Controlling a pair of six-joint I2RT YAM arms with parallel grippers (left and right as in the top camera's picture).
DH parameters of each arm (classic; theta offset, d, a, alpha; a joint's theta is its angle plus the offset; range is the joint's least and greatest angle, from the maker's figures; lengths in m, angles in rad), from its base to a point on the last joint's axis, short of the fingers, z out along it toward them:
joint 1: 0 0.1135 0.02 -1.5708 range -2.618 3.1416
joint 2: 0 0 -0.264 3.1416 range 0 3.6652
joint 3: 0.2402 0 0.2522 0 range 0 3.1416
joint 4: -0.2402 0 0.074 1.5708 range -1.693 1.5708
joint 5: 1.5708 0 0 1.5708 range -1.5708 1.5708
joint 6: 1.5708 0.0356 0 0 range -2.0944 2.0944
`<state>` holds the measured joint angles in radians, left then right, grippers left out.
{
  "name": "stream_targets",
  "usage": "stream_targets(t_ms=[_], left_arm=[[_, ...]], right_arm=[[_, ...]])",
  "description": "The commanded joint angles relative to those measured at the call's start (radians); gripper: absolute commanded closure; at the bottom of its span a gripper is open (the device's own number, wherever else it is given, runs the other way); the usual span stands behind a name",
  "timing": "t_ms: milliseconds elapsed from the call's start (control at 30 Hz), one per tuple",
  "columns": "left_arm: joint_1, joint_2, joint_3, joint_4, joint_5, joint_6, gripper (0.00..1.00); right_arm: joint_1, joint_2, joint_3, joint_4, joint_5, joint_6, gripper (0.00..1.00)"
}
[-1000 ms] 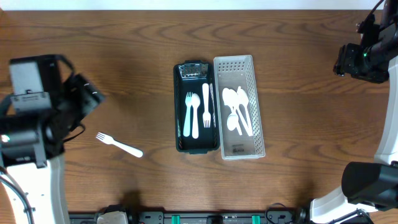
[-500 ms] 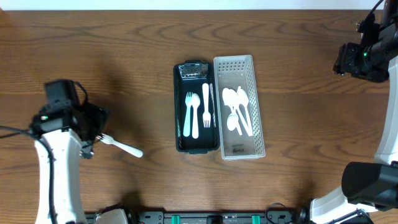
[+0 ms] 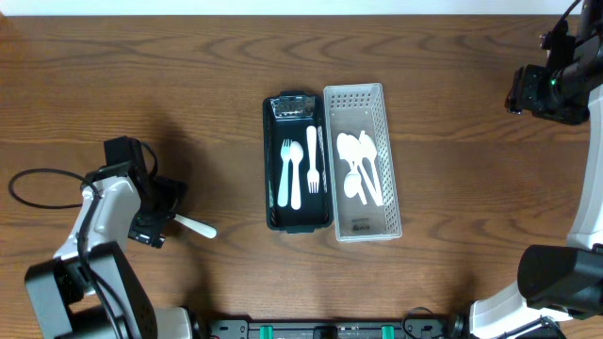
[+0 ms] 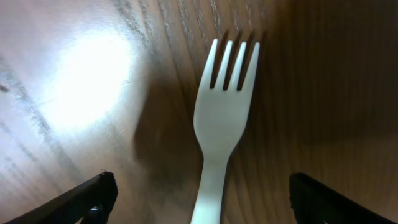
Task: Pack container
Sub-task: 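Move the left gripper to the last white fork and grasp it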
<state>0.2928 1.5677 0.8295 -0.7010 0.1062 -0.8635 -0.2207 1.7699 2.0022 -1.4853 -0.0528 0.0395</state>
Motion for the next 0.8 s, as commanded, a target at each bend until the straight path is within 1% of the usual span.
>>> stream_targets(t_ms=[0,233,300,333,400,433,533,600,700,767], left_arm=[[0.004,0.051,0.001,0.009,0.008,0.014,0.12],[0.004,0.137,0.001,0.046,0.007,0.035,0.15],[0.004,0.153,0.001,0.054,0.007,0.036,0.2],[0.004,0.157,0.001,0.056,0.007,0.036,0.25],[0.004,0.159,0.001,0.064,0.007,0.04,0.4],[0.004,0.159,0.001,0.067,0.007,0.044,0.45],[0.004,0.159,0.001,0.071,0.007,0.059,0.55],[0.004,0.159,0.001,0.071,0.008,0.059,0.59],[0.004,0.159,0.001,0.071,0.011,0.059,0.71],[0.004,0.159,0.001,0.071,0.015,0.059,0.77]], right_arm=[[-0.008,-0.003,0.012,-0.004,-0.004,-0.019,0.37],[-0.008,-0.003,0.012,-0.003,-0.004,-0.019,0.37],[-0.008,-0.003,0.012,-0.003,-0.004,-0.019,0.37],[-0.008,-0.003,0.012,-0.003,-0.004,-0.019,0.37],[-0.008,-0.003,0.012,-0.003,-0.004,-0.019,0.37],[-0.008,-0.003,0.012,-0.004,-0.004,-0.019,0.37],[-0.008,-0.003,0.012,-0.003,-0.004,-0.019,0.37],[-0.008,-0.003,0.012,-0.002,-0.004,-0.019,0.38],[-0.008,-0.003,0.012,0.003,-0.004,-0.019,0.38],[-0.008,-0.003,0.012,0.004,-0.004,-0.019,0.38]])
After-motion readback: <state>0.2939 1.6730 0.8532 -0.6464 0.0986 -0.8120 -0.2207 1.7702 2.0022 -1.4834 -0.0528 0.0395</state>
